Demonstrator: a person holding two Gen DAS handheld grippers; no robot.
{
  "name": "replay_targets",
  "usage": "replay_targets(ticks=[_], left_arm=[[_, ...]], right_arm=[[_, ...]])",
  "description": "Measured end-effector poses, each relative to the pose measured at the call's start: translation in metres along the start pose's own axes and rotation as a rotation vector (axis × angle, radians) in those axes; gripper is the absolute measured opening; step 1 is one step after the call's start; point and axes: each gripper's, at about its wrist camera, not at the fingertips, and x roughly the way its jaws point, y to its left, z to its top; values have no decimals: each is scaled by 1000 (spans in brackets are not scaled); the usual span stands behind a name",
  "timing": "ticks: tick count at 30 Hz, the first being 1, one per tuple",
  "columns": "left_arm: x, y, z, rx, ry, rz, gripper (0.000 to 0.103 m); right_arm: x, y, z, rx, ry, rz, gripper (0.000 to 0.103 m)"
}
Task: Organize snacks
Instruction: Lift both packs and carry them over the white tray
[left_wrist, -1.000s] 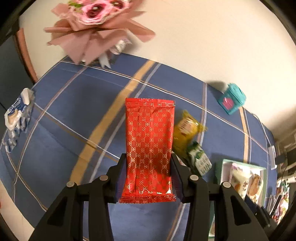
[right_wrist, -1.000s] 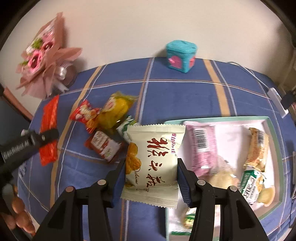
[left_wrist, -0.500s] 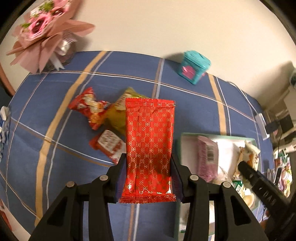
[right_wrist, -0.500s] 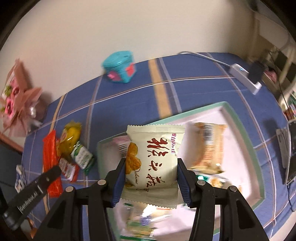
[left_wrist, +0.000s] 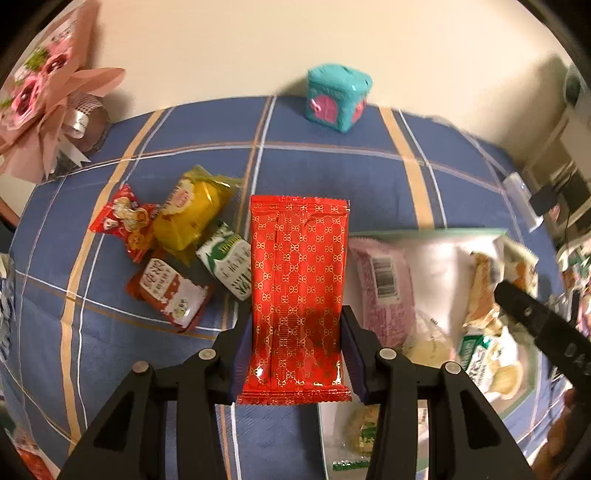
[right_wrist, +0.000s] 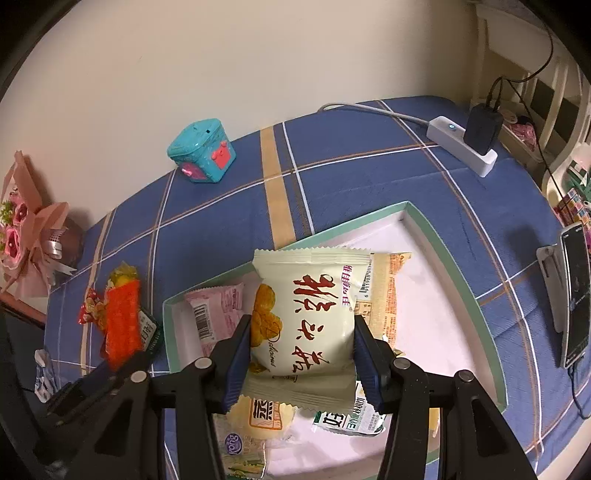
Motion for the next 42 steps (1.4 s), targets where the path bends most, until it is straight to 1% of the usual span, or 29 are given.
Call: replay_targets(ticks=[6,11,17,23,24,26,29,32,35,39,42], left_arm=[[20,-17,-4,59,22,22,46],[31,-29,-6,95,35,41,46],[31,-41,-8,129,18,39,46],[32,-47,-9,158,14,60,46],[31,-47,-8,158,16,58,46],[27,-48,-6,155,14,25,46],[23,-54,-6,182,1,11,46],[26,-58,-9,184,22,-25,46],[28,-59,-9,182,24,-21,47],[30,-54,-9,159,31,-35,47],[35,-48,-10,115,50,-58,47]], right_arm=[[13,7,-4,-39,8,-6,54],[23,9,-6,-49,36,-6,54],[27,10,-9,-55,48,0,54],[29,7,-9,-45,58,-2,55],[29,6,-9,-44,59,-3,55],[30,4,-8,-41,62,-8,55],[31,2,-8,-34,67,-8,55],[31,2,-9,-33,69,-9,55],[32,2,-9,-33,71,-8,55],[38,1,-12,-31,87,-10,55],[43,1,-14,-30,98,-14,55]])
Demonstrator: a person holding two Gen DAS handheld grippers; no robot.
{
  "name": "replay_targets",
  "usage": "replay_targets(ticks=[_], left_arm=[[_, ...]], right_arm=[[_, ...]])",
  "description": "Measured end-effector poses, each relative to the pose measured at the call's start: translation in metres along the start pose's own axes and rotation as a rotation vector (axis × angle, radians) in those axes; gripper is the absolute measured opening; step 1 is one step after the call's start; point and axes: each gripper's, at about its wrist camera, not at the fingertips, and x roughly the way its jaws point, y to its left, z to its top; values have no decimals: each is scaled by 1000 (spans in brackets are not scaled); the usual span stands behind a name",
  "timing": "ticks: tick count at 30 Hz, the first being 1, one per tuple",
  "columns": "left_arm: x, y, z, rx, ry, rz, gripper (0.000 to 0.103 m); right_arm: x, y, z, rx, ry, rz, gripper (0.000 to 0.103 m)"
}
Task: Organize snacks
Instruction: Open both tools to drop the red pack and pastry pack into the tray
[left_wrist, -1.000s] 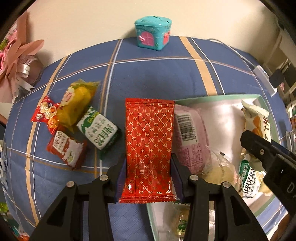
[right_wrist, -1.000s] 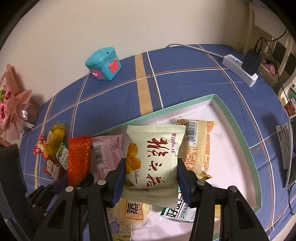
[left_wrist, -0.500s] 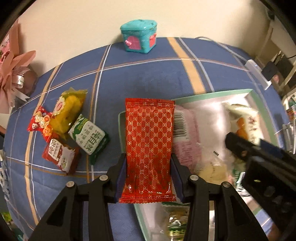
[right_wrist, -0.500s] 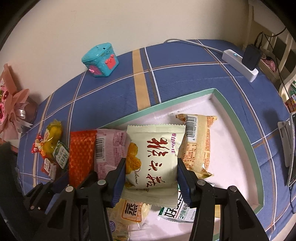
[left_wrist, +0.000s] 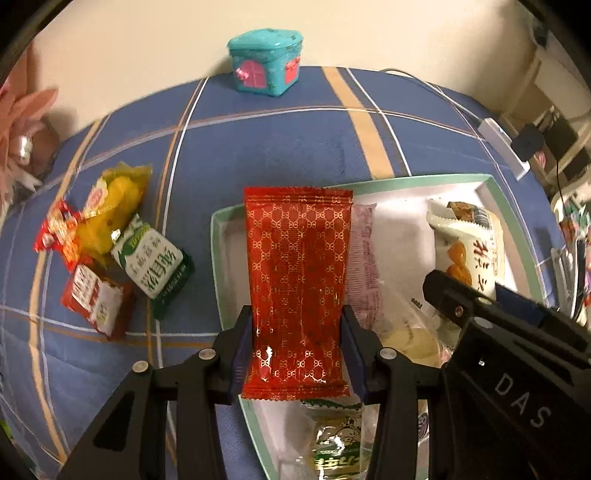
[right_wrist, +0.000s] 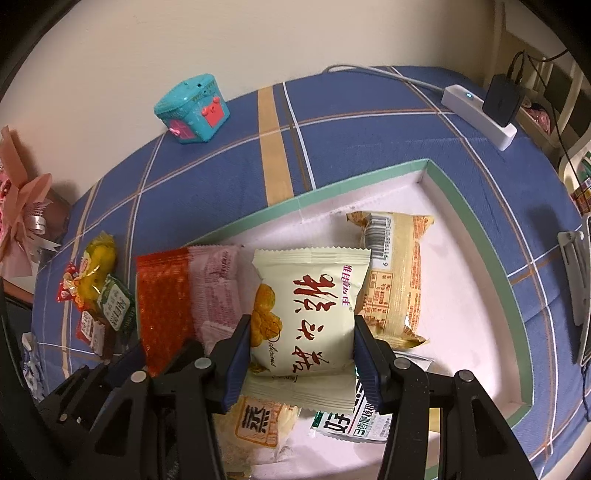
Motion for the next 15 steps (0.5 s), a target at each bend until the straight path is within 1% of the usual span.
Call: replay_targets(ticks=[5,7,9,13,15], left_arm=[[1,8,-2,-47,8,-36,49],[1,11,-3,-61,10,-50,49],[1,12,-4,-66,11,-56,50],[2,15,-3,-68,12,-53,54],[1,15,-3,-68,17,-57,54]], right_arm=[[5,0,-2,-2,8,-3,57],[5,1,-2,1,7,-3,60],[6,1,-1,1,8,-10,65],[4,4,0,-10,10,-22,69],[0,6,1,-20,6,-28,70]])
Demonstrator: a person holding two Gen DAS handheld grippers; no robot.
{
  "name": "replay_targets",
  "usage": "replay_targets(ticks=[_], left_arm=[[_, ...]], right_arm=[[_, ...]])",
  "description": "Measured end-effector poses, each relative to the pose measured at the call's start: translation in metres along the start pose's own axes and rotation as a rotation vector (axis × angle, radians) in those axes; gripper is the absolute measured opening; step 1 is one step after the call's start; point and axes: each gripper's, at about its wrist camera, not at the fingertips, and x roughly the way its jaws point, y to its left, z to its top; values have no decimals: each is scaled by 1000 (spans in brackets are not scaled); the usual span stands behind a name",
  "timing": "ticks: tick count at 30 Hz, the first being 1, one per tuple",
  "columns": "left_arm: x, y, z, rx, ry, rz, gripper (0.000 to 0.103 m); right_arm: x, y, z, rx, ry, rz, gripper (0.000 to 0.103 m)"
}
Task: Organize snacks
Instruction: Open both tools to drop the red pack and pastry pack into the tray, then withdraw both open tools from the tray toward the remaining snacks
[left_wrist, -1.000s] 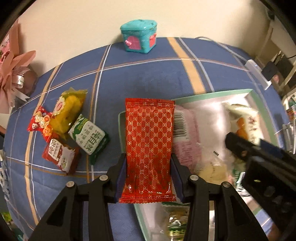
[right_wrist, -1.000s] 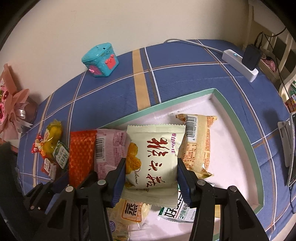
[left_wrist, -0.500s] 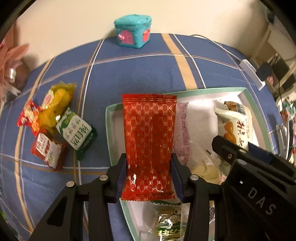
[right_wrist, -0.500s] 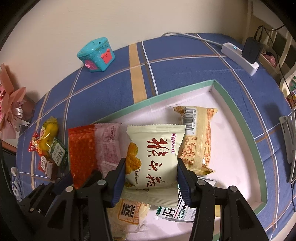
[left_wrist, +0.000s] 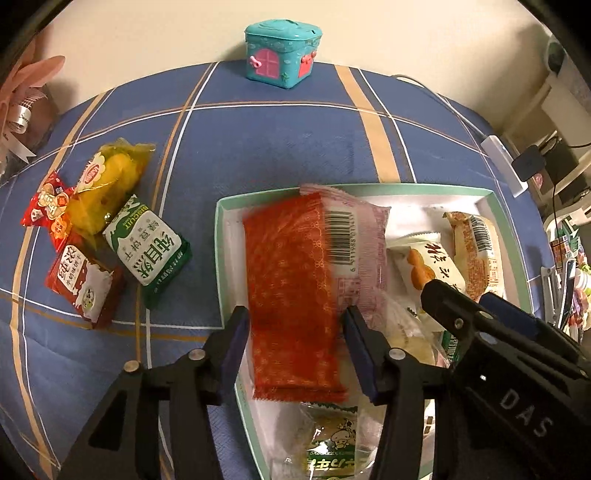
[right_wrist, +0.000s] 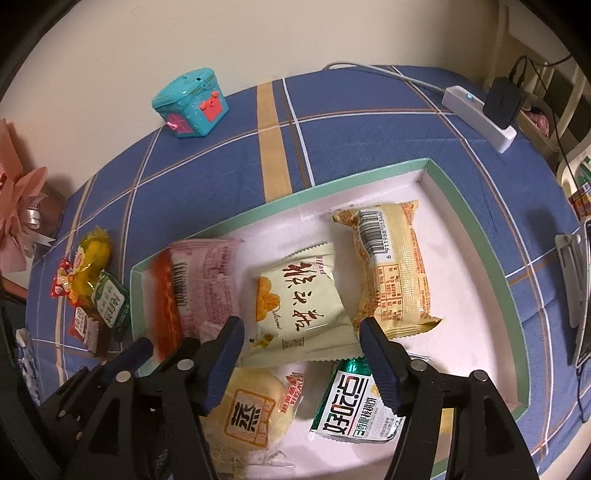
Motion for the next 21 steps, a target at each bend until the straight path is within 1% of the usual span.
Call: replay_targets(ticks=[1,2,3,5,10,12,13,17,21], left_arm=[[-1,1,0,-1,2,3,56],[1,-2,2,1,4,7,61],[4,-2,4,3,7,7,61],[4,-4,7,7,21,-2,64],[-2,-9,8,14,30,-28,65],[-7,-10,9,21,21,-33,69],[-9,-11,11,25,19,-34,73],[-22,-9,15,20,11,-42,73],[-31,5,19,-23,-7,-28,73]], right_arm=[[-2,0,0,-4,-3,0,70],[-5,2,1,-10,-10,-1,71],[-7,2,1,-13,-14,-1,71],[-13,4,3,-20,-23,-5,71],[-29,4,7,-18,-46,-16,71],[-35,4,8,-12,-52,-18,71],[-37,3,8,-9,-53,-20,71],[-47,1,10,-1,-65,-31,71],[-53,-2,10,7,-75,-42,72]])
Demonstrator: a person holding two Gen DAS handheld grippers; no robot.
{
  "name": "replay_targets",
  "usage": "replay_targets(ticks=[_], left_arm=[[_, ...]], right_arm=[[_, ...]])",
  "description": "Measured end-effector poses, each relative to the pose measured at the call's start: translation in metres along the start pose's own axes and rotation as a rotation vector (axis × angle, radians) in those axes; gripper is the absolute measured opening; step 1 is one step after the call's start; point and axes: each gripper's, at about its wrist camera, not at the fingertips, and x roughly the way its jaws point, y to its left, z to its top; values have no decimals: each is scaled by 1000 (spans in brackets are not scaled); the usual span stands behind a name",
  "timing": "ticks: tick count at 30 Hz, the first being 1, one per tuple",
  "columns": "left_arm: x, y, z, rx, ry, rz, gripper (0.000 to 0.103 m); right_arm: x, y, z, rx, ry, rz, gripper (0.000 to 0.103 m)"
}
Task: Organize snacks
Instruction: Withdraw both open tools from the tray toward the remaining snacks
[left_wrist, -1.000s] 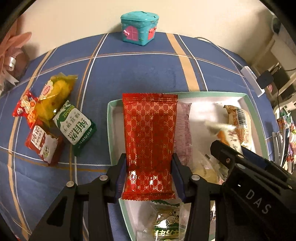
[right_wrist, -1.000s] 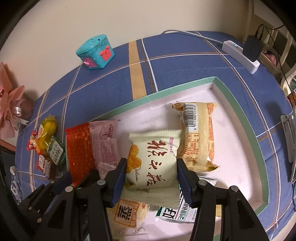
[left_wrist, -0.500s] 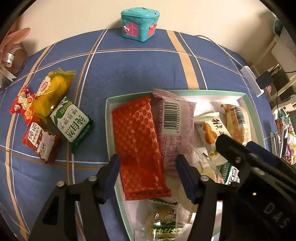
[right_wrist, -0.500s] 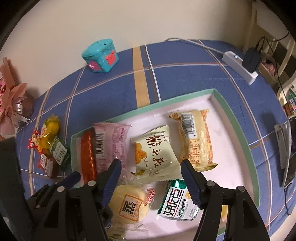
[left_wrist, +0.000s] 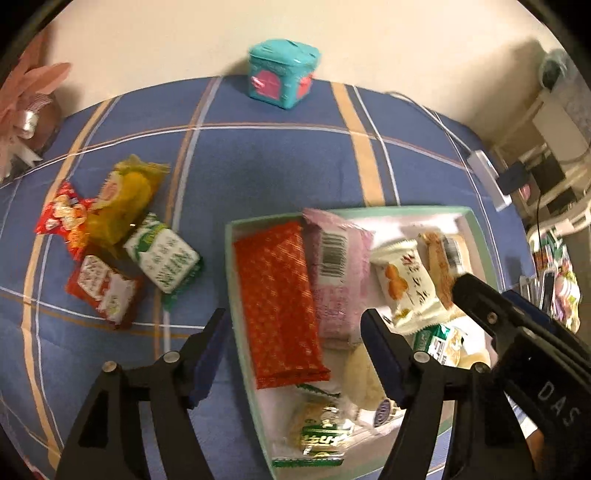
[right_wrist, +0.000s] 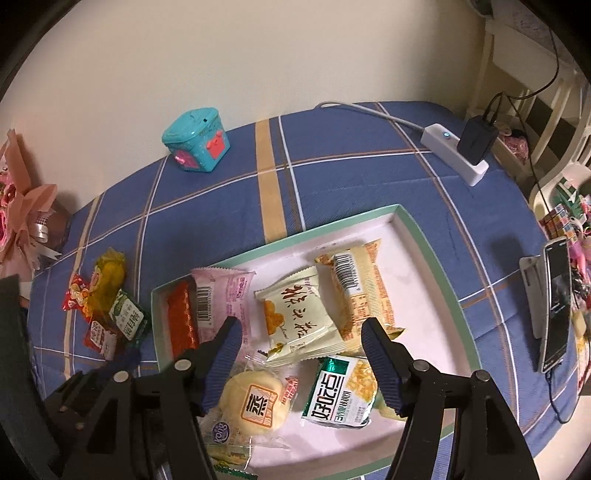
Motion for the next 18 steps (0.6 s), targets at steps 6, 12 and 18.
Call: replay_targets(ticks=[6,12,18], left_arm=[[-6,37,4,-115,-21,80,73],[-14,65,2,-180,-38,129,73],[-23,78,2,-207,-59,144,73]], right_arm=[[8,2,-3,-6,26,-13,72],[12,15,-6,-46,40,-16,72],[13,31,-10,-95,39,-10,72]])
